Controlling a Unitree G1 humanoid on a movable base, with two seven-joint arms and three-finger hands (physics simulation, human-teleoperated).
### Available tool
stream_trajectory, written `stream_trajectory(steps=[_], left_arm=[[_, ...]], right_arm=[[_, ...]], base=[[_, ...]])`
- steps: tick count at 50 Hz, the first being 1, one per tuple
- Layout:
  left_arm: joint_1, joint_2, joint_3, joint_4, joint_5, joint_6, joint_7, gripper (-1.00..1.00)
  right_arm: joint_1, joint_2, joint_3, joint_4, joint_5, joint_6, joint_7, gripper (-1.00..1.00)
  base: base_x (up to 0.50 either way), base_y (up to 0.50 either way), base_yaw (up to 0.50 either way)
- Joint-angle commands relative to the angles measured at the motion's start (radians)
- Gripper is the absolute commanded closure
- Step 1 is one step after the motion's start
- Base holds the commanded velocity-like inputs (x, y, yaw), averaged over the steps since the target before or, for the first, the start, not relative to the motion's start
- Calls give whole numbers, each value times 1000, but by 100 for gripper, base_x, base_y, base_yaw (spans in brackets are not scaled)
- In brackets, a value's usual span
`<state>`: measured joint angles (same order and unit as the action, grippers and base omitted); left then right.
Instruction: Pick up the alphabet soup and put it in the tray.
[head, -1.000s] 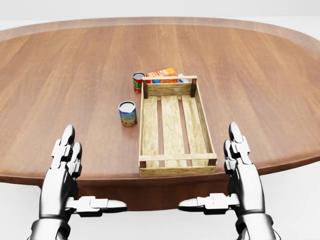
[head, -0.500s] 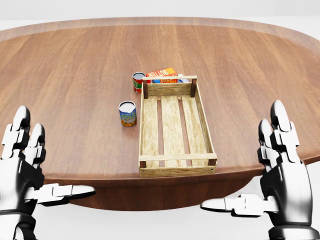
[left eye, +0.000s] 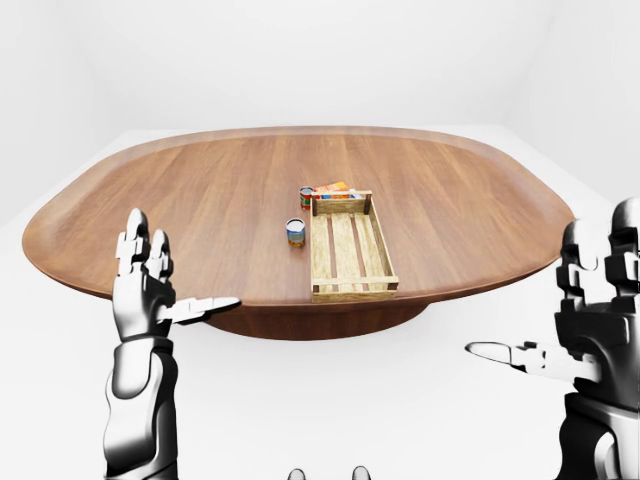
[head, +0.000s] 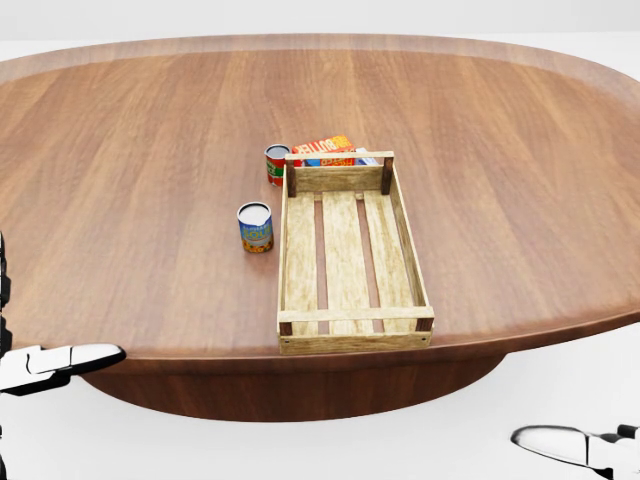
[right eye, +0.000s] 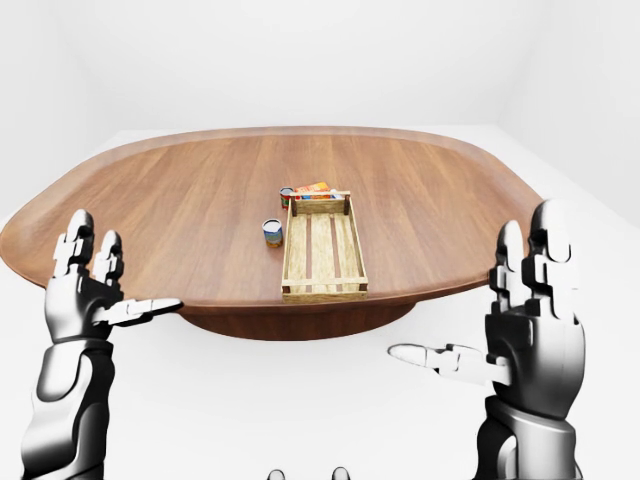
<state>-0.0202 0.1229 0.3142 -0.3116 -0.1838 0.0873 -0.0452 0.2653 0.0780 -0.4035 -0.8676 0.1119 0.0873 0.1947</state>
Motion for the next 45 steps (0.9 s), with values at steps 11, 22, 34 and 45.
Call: stream_trajectory(steps=[11, 22, 34, 45], left_arm=[[6, 10, 40, -61, -28, 0, 1, -100], [8, 7, 43, -67, -22, 0, 0, -100], [8, 7, 48, -73, -26, 0, 0, -100], [11, 7, 51, -80, -26, 0, 0, -100]], right_arm=[[6, 25, -30, -55, 25, 0, 43, -100], [4, 16, 19, -63, 4, 0, 26, -100], [1, 6, 26, -60, -7, 0, 21, -100], [3, 8, 31, -58, -8, 0, 26, -100]], base=[[0, -30, 0], [0, -27, 0], [23, 0, 0], [50, 0, 0]])
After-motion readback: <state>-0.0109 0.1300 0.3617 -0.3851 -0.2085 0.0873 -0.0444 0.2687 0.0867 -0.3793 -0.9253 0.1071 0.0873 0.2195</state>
